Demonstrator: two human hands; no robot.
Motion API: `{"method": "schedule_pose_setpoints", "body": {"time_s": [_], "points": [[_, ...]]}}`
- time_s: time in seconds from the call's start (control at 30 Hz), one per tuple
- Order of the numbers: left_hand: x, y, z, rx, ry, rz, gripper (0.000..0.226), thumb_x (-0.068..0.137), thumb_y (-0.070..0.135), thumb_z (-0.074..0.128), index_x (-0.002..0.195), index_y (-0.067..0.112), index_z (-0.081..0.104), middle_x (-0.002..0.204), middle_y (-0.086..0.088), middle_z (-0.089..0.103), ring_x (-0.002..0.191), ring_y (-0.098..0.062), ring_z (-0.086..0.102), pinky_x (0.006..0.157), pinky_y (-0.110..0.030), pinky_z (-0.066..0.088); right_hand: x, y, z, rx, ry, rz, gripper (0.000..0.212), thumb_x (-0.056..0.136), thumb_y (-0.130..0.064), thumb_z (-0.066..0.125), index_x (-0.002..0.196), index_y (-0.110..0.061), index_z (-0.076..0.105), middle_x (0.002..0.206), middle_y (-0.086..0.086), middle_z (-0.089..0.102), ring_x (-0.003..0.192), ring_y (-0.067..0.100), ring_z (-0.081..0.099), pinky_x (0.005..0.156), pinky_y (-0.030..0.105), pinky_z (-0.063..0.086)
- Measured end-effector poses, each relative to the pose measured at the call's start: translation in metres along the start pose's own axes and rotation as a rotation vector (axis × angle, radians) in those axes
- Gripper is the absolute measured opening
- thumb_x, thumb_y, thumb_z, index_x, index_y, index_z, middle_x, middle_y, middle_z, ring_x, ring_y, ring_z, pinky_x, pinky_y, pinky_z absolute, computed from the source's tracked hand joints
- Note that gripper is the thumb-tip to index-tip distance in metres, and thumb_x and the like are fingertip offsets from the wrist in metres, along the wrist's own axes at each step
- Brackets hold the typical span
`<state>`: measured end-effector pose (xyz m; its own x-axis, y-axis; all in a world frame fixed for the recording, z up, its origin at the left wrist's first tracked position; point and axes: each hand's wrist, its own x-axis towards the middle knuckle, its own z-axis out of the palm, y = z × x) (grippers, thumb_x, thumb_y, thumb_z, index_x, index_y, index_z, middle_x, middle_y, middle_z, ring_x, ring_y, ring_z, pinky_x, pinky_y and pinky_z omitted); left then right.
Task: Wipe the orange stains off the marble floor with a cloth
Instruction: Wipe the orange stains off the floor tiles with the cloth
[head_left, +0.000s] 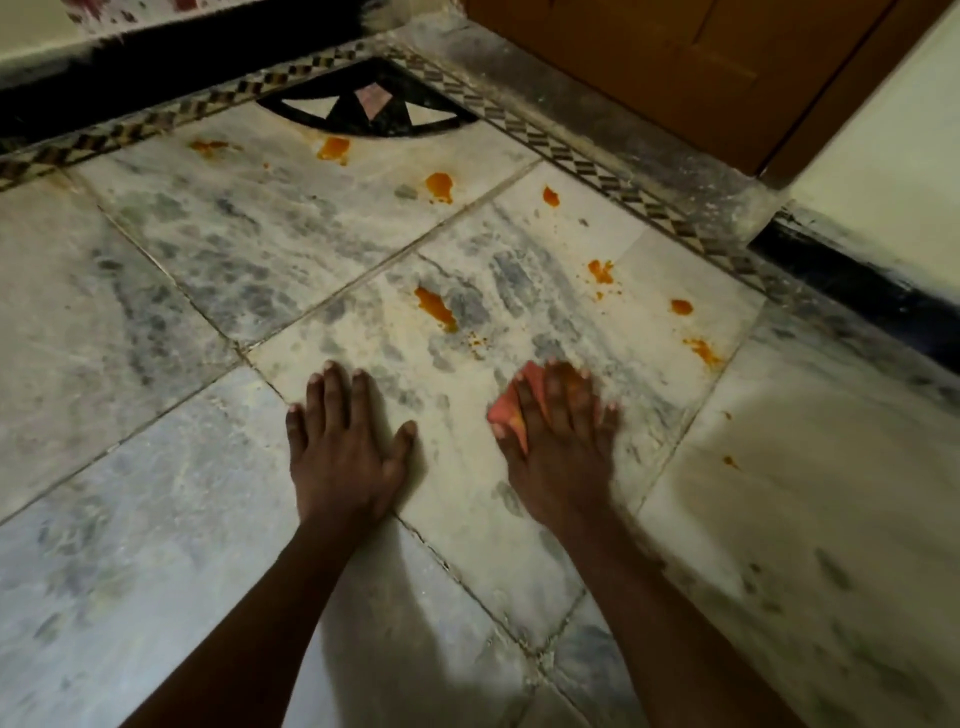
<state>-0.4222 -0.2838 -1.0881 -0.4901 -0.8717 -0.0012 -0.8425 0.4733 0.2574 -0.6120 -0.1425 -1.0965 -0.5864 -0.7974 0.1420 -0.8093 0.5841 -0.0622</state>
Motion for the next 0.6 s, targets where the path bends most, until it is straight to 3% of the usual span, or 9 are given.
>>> {"method": "schedule_pose_setpoints", "body": {"time_s": [0.13, 0.23, 0.33, 0.43, 0.5, 0.6], "points": [[0.002, -0.001, -0.001, 0.043, -0.039, 0.044, 0.108, 0.091, 0.089, 0.009, 0.171, 0.017, 0.001, 0.179, -0.014, -0.008, 0.167, -0.032, -0.006, 0.133, -0.058, 0.000, -0.005, -0.028, -0.006, 0.054, -0.062, -0.206, 0.073, 0.107, -0.062, 0.024, 0.169, -0.024, 0.022, 0.178, -0.004, 0.005, 0.165, 0.025, 0.003, 0.130, 0.057, 0.014], [-0.002, -0.003, 0.000, 0.051, -0.057, 0.138, 0.109, 0.093, 0.090, 0.015, 0.171, 0.015, 0.003, 0.179, -0.013, -0.005, 0.167, -0.028, -0.007, 0.132, -0.060, 0.000, -0.022, -0.026, -0.011, 0.071, -0.102, -0.282, 0.070, 0.107, -0.064, 0.017, 0.169, -0.030, 0.017, 0.178, -0.003, 0.011, 0.164, 0.021, 0.013, 0.131, 0.050, 0.018], [-0.008, -0.013, 0.002, 0.075, -0.078, 0.297, 0.107, 0.094, 0.088, 0.020, 0.171, 0.014, 0.006, 0.180, -0.010, -0.004, 0.167, -0.026, -0.004, 0.133, -0.054, 0.001, -0.030, -0.005, -0.011, 0.041, -0.099, -0.223, 0.064, 0.107, -0.064, 0.023, 0.166, -0.040, 0.024, 0.176, -0.003, 0.020, 0.161, 0.022, 0.026, 0.129, 0.051, 0.024], [-0.019, -0.020, 0.003, 0.104, -0.068, 0.448, 0.104, 0.096, 0.085, 0.025, 0.171, 0.016, 0.007, 0.180, -0.005, -0.001, 0.167, -0.023, 0.000, 0.134, -0.053, 0.006, -0.015, 0.010, -0.007, -0.013, -0.080, -0.015, 0.068, 0.104, -0.067, 0.028, 0.164, -0.035, 0.034, 0.175, 0.003, 0.027, 0.160, 0.031, 0.029, 0.127, 0.058, 0.019], [-0.023, -0.019, 0.003, 0.108, -0.064, 0.445, 0.103, 0.096, 0.086, 0.025, 0.172, 0.020, 0.006, 0.181, 0.000, -0.001, 0.167, -0.020, -0.001, 0.134, -0.054, 0.005, 0.004, 0.004, -0.011, -0.009, -0.059, 0.097, 0.074, 0.101, -0.069, 0.029, 0.160, -0.027, 0.044, 0.174, 0.009, 0.026, 0.160, 0.037, 0.025, 0.126, 0.059, 0.012], [-0.020, -0.010, 0.002, 0.096, -0.065, 0.333, 0.102, 0.093, 0.089, 0.020, 0.171, 0.026, 0.000, 0.180, 0.007, -0.007, 0.166, -0.017, -0.005, 0.134, -0.054, -0.001, 0.020, -0.022, -0.013, 0.075, -0.066, 0.036, 0.082, 0.102, -0.064, 0.022, 0.159, -0.007, 0.043, 0.178, 0.008, 0.011, 0.164, 0.034, 0.013, 0.131, 0.053, 0.011]]}}
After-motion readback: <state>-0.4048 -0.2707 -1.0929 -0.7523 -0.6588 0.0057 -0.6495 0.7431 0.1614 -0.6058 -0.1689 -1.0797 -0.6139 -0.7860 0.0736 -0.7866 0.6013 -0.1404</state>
